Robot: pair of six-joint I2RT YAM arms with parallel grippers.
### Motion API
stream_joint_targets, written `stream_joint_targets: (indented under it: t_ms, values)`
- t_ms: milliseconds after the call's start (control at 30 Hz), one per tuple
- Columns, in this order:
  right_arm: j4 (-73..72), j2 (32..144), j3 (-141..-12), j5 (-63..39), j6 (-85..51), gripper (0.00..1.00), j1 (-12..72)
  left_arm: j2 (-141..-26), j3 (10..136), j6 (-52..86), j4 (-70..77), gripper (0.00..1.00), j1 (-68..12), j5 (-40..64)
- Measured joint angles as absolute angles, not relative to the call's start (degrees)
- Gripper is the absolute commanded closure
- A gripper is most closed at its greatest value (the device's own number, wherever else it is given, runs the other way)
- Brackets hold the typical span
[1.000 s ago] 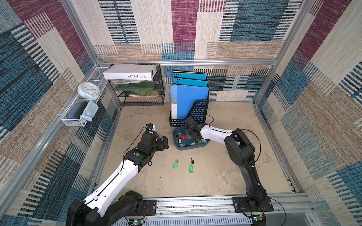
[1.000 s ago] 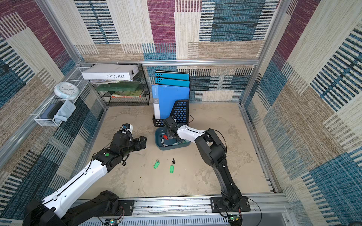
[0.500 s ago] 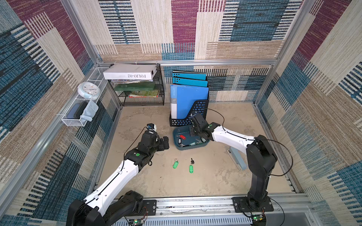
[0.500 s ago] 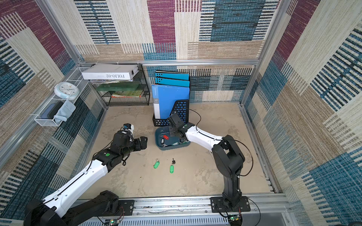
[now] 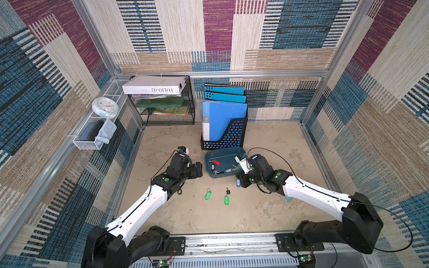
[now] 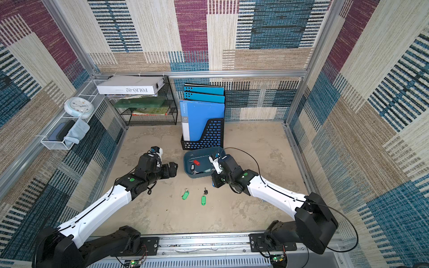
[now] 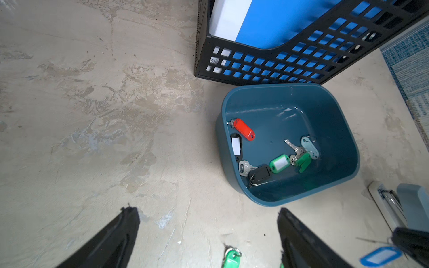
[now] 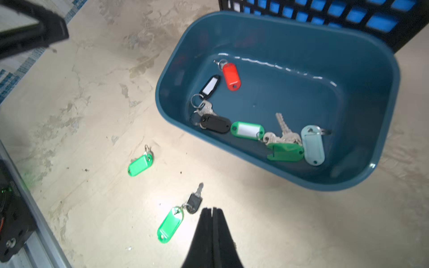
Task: Take the keys out of the storage box
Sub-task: Place the key at the center of the board.
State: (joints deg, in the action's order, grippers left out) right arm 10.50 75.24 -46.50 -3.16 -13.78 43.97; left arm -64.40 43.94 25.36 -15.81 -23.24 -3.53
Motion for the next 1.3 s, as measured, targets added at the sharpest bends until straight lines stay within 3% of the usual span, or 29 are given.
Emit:
stream_joint_targets:
  t_ms: [733,1300]
  values:
    - [14.4,70.2,-34.2,-1.9,-20.8,1.00,46.4,-65.1,44.3,25.5,-16.1,0.04,-23.2,-3.3]
    - [14.6,79.8,-37.1,4.9,-25.2,0.98,46.5,-65.8,44.3,25.5,-16.3,0.04,-23.2,-3.2]
